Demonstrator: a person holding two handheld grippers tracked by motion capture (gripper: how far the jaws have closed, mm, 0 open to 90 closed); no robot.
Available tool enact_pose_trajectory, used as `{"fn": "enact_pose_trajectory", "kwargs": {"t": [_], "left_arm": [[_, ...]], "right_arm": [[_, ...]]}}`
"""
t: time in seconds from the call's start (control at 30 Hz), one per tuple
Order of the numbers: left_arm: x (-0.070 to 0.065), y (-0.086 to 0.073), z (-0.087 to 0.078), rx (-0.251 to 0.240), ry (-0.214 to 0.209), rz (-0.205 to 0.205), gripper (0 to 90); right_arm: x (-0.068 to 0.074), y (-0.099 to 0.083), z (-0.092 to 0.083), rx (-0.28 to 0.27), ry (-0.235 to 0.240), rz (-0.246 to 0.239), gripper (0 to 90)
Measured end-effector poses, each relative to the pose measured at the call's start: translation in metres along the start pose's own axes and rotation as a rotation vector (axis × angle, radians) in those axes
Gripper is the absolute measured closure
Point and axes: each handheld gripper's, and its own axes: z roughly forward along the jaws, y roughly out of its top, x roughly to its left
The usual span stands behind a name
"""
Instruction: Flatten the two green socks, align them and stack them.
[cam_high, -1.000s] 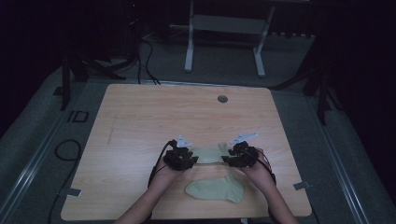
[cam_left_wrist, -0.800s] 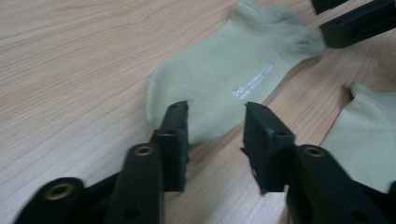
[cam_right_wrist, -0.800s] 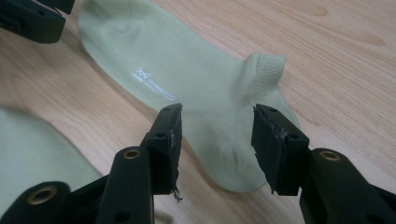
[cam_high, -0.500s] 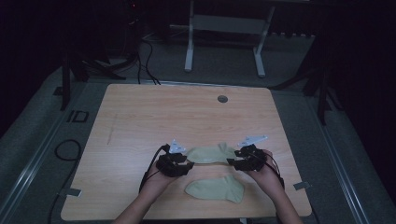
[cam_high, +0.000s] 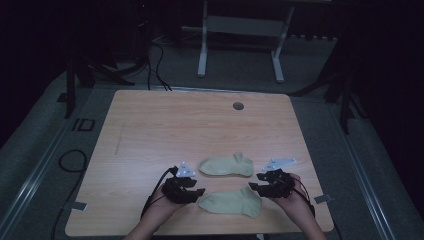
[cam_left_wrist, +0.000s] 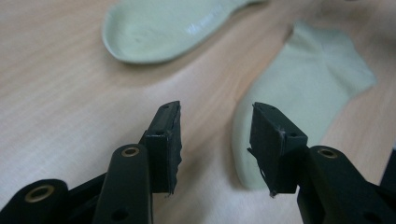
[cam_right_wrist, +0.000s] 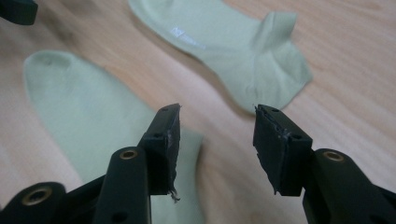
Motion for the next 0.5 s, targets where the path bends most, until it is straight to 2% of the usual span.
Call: {"fn": "enact_pose_trajectory", "kwargs": {"t": [0.2, 0.4, 0.5], "left_arm": [[-0.005, -0.012, 0.004, 0.031, -0.003, 0.001, 48.6], [-0.009, -0.019, 0.007, 0.045, -0.020, 0.000, 48.8], [-0.012, -0.021, 0.013, 0.066, -0.030, 0.007, 51.4]], "right_arm": [[0.006, -0.016, -0.002, 0.025, 0.001, 0.000, 52.8], [0.012, -0.030, 0.004, 0.057, 0.011, 0.004, 56.1], [0.016, -0.036, 0.009, 0.078, -0.003, -0.004, 58.1]]}}
